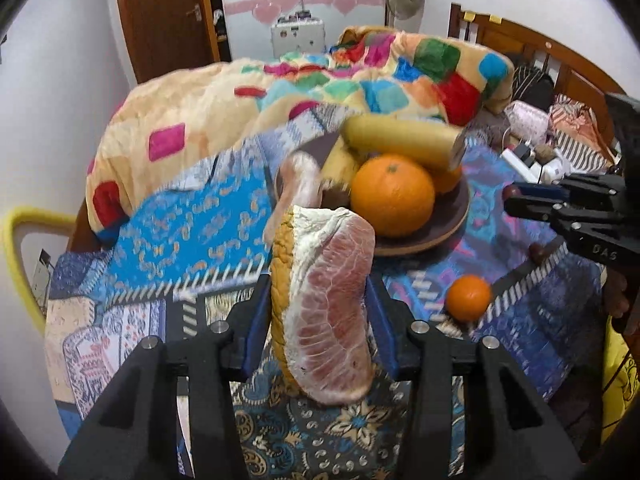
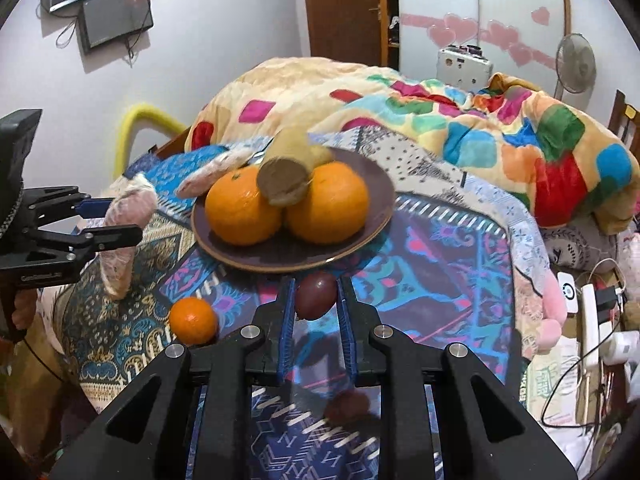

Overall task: Organize fruits
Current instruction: 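Carry the pomelo peel onto the plate with the left tool while the right tool carries the dark fruit there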

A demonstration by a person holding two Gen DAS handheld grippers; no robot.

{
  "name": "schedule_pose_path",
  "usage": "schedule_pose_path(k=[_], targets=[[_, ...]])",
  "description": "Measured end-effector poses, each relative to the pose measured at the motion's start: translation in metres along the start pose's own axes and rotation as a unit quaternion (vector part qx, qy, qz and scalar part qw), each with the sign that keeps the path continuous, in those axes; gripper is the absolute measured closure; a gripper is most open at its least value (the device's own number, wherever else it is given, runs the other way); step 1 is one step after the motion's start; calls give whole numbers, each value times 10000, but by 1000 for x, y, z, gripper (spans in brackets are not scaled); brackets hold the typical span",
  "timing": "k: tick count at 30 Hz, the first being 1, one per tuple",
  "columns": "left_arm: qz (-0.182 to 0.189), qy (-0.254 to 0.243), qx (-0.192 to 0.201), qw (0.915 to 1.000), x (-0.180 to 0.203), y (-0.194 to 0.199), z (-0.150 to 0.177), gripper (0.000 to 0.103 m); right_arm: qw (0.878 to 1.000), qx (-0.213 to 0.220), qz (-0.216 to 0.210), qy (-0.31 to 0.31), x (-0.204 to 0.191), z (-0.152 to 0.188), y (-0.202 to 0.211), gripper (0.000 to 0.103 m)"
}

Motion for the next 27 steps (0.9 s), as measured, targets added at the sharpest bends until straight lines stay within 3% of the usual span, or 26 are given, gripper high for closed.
schedule_pose_path(k=[10, 21, 25, 27], targets=[[138, 54, 342, 9993, 7, 0, -39, 61, 9993, 303, 195, -81, 20, -29, 4, 84], [165, 161, 371, 9990, 1, -27, -71, 65, 9986, 409, 273, -168, 39, -64, -13, 84], [208, 168, 325, 9991, 1, -40, -80, 76, 9989, 345, 311, -95, 39, -74, -26, 84], [241, 178, 285, 9991, 1, -45, -84, 77, 9990, 312, 318, -70, 39, -79, -32, 84]])
Point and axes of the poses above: each gripper's, at about its wrist camera, not at the fingertips, and y roughly against the way its jaws point, x to its right, z to its underside, the point moved 9 cm from there along -y, roughly the way its jaws point, and after that the axes turned 3 degrees about -z, right-handed, at the moved point
